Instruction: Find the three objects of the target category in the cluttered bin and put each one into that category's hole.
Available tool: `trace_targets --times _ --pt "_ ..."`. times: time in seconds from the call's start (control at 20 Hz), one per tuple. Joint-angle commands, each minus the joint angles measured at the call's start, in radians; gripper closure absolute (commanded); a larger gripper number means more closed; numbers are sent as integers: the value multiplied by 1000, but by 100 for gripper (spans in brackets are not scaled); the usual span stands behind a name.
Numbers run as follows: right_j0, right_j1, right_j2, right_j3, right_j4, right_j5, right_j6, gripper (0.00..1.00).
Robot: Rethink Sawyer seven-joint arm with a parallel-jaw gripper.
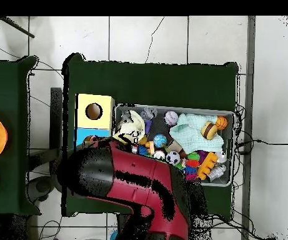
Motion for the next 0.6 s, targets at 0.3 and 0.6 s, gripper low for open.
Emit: trace_targets --times 0.3,0.6 --pt "-25 3 19 199 -18 -84 182 100" --pt "-19 -32 9 251 -26 -104 169 100"
